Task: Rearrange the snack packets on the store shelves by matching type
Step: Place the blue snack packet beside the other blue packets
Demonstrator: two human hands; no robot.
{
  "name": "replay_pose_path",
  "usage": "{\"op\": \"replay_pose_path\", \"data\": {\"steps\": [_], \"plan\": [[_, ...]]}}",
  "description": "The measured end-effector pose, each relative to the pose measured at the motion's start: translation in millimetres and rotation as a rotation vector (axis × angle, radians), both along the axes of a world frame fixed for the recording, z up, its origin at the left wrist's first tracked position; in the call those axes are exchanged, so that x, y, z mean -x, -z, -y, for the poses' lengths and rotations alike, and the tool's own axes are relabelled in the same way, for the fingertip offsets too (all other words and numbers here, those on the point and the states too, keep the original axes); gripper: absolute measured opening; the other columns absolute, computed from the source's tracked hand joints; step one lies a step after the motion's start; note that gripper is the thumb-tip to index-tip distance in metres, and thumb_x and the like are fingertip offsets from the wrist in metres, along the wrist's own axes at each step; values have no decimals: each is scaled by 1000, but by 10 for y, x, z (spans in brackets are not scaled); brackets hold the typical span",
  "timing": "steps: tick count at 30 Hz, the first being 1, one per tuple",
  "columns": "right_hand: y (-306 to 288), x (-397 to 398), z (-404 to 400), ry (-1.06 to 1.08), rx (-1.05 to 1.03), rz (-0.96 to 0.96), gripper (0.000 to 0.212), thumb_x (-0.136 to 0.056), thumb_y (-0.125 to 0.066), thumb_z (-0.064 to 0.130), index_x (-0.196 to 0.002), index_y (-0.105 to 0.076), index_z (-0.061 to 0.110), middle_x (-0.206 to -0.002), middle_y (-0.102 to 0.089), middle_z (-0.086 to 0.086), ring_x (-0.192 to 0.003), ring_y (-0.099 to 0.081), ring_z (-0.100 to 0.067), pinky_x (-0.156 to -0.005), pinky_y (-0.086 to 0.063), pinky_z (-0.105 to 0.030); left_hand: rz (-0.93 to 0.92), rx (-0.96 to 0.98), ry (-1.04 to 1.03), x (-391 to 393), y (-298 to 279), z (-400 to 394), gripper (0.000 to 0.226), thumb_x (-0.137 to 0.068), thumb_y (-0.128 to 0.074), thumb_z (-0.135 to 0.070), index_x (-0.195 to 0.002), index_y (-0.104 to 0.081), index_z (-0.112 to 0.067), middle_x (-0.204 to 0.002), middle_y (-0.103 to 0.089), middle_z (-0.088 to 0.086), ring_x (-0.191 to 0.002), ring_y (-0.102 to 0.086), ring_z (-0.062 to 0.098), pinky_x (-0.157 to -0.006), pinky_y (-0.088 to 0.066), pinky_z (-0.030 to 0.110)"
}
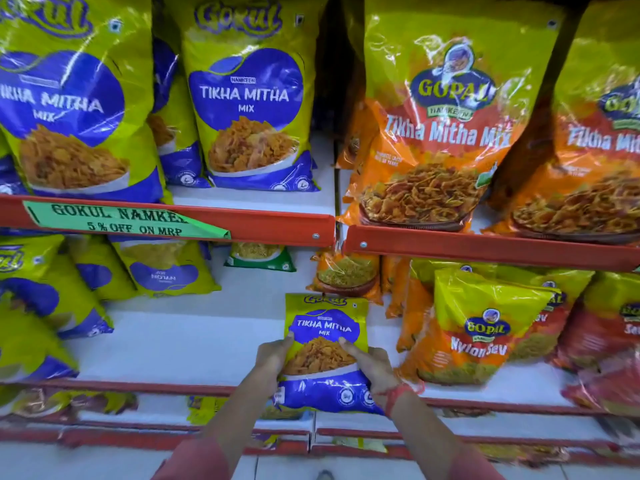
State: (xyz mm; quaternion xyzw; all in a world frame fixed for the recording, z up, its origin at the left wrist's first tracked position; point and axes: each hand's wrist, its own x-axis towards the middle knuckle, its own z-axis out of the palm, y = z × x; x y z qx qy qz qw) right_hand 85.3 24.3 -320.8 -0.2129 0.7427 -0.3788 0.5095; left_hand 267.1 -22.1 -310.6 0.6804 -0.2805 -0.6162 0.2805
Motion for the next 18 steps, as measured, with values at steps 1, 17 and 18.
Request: {"op": "replay_pose_path", "data": {"steps": [1,17,18], "plan": [[-2,1,-26,4,58,29,34,-77,-82,36,-68,-60,12,-70,-60,-4,-84,-60,-27,-76,-45,-36,-27,32,-5,-18,-50,-52,28,-87,-65,-31,-69,-63,-9,-87,-67,22,-77,-66,30,-68,-53,37],[-688,-182,-650,-137,501,160,23,-82,-77,11,-104,-77,6,-106,-80,-10,-99,-73,-24,-95,-56,-39,-244,503,95,-563,-661,-700,17,-88,-63,-13,-100,-74,-14,-87,-77,3,-76,-69,12,-64,-57,25],[-795,-192,-686,-155,528,159,25,-79,-78,15,-103,-78,6,-107,-79,-12,-103,-73,-29,-98,-55,-44,-260,529,120,-619,-758,-742,18,-88,-62,-11,-101,-73,-14,-86,-77,1,-72,-70,8,-61,-56,20]]}}
